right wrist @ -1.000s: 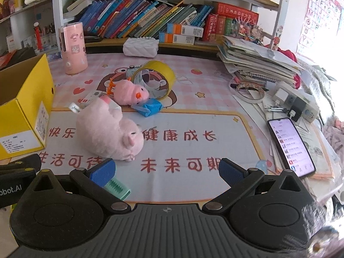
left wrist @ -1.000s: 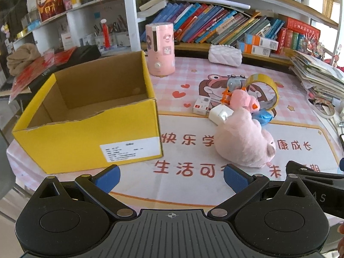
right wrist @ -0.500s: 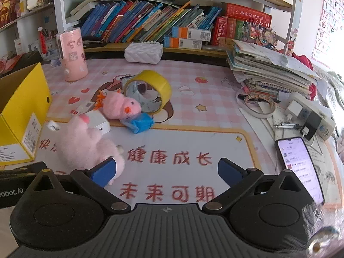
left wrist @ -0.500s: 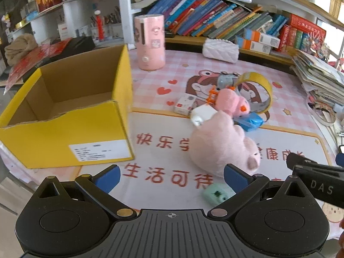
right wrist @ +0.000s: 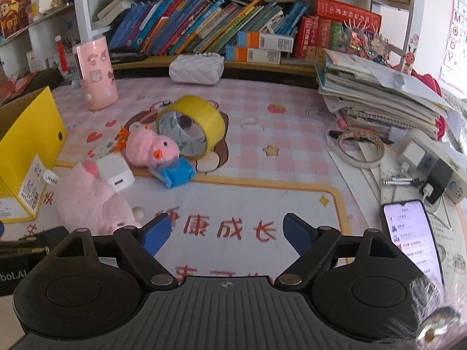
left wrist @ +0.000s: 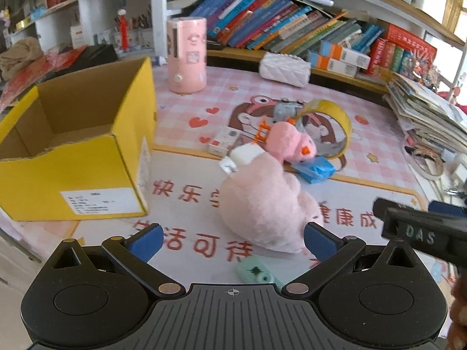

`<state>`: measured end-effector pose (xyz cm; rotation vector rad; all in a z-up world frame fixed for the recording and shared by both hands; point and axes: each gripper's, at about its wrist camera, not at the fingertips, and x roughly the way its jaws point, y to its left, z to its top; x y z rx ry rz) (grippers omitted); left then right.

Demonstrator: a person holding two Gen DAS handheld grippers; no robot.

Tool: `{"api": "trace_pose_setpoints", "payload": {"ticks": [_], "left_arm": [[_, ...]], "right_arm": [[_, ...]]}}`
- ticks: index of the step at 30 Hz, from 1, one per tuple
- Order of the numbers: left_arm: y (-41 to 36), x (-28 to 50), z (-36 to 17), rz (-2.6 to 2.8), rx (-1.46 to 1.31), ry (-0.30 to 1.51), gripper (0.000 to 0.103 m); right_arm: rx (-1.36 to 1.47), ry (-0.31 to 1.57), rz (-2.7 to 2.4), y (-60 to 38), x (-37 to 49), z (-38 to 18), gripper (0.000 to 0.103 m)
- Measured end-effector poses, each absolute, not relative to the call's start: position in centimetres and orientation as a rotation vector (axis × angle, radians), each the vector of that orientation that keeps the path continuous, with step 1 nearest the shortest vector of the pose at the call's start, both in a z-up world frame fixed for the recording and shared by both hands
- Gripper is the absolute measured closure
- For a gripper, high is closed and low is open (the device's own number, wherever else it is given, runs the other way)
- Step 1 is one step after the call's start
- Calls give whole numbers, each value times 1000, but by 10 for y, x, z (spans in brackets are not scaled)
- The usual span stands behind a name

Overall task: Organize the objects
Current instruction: 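Move the left tool to the mint-green toy while the right tool approaches the pink plush pig, then close the left gripper on the mint-green toy while the right gripper grasps the pink pig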

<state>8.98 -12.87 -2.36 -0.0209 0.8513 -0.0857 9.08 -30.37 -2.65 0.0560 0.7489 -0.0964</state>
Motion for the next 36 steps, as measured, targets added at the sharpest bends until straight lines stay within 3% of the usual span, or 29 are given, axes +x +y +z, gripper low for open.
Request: {"api": "trace_pose_setpoints", "payload": {"ticks": [4,11,18,25,36], "left_arm": [[-142,86,-25,-155,16,877,2],[-141,86,-54,-169,-6,1002,25],[-150,89,-70,-205,5,1019,36],[-154,87,-68,-175,75,967,79],[-108,86,-51,-21,-45,909,80]], "right_arm": [[74,736,-97,-311,97,-24,19],[69,725,-35,-302,102,-25,19],[32,734,23,-294,104,-28,19],[-2,698,114,-284,102,-25,16],[-49,702,310,-247,118,-25,10]]}}
